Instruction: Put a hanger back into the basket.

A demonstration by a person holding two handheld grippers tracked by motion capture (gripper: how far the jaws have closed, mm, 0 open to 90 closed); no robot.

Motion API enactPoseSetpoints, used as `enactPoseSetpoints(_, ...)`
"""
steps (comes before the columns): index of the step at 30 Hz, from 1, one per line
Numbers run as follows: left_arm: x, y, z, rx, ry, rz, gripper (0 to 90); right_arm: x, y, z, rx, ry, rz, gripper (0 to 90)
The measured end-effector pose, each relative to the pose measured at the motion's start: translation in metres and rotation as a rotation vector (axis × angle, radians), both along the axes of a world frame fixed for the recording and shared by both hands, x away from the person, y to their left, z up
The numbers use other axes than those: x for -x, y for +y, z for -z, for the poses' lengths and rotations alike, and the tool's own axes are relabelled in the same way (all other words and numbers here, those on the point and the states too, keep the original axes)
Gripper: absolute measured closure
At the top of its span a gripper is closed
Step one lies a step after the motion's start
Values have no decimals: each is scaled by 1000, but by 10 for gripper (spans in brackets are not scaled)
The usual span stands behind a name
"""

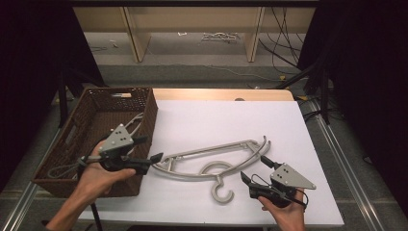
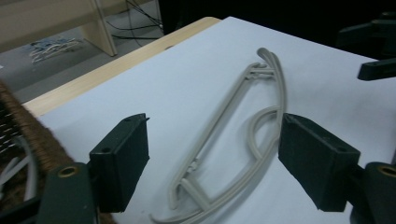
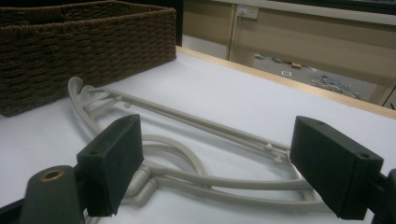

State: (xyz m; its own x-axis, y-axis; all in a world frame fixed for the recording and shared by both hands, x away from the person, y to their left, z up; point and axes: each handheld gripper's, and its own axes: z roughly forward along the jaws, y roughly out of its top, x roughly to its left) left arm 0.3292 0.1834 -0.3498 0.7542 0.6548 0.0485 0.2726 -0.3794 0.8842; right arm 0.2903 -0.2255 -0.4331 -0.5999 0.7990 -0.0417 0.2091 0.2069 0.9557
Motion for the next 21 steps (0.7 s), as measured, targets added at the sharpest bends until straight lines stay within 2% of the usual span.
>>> enactPoseSetpoints(3,1,-11,4,0,12,20,230,1,0,-1,7,8,-1,182)
enactPoseSetpoints(4,2,-19,7,7,8,26,229,0,1,0,-14,-6,-8,182)
enactPoseSetpoints(5,2,-19,7,7,8,26,228,0,1,0,-14,-6,-8,182)
enactPoseSetpoints(6,2,-26,11,8,3,31,229,1,0,0,4,8,-6,182)
enactPoseSetpoints(7,2,-26,11,8,3,31,228,1,0,0,-6,6,-13,182)
enactPoseSetpoints(9,2,-37,18,7,14,56,223,1,0,-1,5,4,-9,182)
enactPoseSetpoints(10,2,-37,18,7,14,56,224,1,0,-1,5,4,-9,182)
enactPoseSetpoints(12,2,-48,27,-9,28,73,224,1,0,0,-1,3,-11,182)
enactPoseSetpoints(17,1,-64,40,-46,33,106,227,1,0,0,7,6,-8,182)
enactPoseSetpoints(18,0,-71,46,-69,51,131,231,1,0,-1,7,3,-6,183)
enactPoseSetpoints(21,-2,-78,53,-71,64,131,230,1,0,-1,6,1,-8,182)
